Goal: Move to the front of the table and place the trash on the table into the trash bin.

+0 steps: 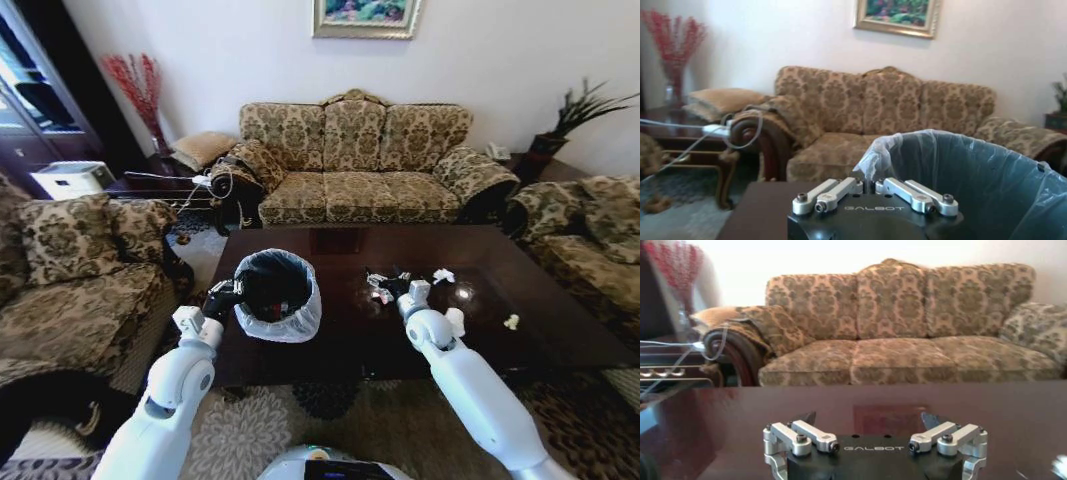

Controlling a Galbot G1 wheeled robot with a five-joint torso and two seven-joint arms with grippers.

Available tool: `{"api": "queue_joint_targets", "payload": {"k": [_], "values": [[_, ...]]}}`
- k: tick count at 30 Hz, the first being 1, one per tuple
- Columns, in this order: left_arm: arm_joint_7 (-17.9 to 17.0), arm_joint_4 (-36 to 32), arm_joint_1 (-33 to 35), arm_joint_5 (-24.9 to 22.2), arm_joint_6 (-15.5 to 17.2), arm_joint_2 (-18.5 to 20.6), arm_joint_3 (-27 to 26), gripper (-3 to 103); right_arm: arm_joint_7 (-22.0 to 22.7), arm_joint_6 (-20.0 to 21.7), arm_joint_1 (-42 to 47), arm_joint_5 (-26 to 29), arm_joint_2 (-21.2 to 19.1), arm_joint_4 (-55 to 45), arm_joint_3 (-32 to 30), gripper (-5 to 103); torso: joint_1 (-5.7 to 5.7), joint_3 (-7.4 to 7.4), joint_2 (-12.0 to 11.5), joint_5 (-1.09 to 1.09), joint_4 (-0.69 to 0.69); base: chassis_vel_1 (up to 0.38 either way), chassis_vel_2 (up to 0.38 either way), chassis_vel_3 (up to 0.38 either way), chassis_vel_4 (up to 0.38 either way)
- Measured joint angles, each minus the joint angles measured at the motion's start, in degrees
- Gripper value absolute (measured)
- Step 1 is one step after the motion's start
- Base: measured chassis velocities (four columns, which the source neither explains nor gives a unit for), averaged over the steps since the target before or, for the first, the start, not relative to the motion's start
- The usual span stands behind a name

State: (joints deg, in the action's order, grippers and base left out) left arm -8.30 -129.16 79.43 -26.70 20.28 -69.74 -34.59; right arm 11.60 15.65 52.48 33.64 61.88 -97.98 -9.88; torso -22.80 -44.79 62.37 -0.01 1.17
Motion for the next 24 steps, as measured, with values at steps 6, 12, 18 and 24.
{"api": "queue_joint_targets", "payload": {"k": [6, 12, 18, 24], "values": [[0.1, -0.7, 0.2, -0.2, -0.3, -0.1, -0.2, 3, -0.5, 0.3, 1.0, -2.2, 1.2, 0.5, 0.0, 100, 0.0, 0.0, 0.0, 0.01, -0.02, -0.048, -0.047, -0.049, -0.048], [0.1, -1.6, 0.5, -0.2, -0.3, -0.7, -0.1, 3, -0.9, 1.9, 1.7, -3.4, 1.3, 0.2, -0.2, 100, 0.0, 0.0, 0.0, 0.0, 0.04, -0.004, -0.002, 0.009, 0.006], [0.3, -2.1, 0.7, -0.1, -0.3, -0.9, 0.1, 3, -1.0, 2.0, 1.7, -3.8, 1.5, 0.3, 0.1, 100, 0.0, 0.0, 0.0, 0.0, 0.02, -0.062, -0.058, 0.069, 0.066], [0.3, -2.4, 0.9, -0.1, -0.3, -0.9, 0.3, 3, -1.8, 1.6, 0.2, -4.8, 2.6, 3.8, 1.2, 100, 0.0, 0.0, 0.0, -0.01, 0.01, -0.19, -0.178, 0.183, 0.171]]}}
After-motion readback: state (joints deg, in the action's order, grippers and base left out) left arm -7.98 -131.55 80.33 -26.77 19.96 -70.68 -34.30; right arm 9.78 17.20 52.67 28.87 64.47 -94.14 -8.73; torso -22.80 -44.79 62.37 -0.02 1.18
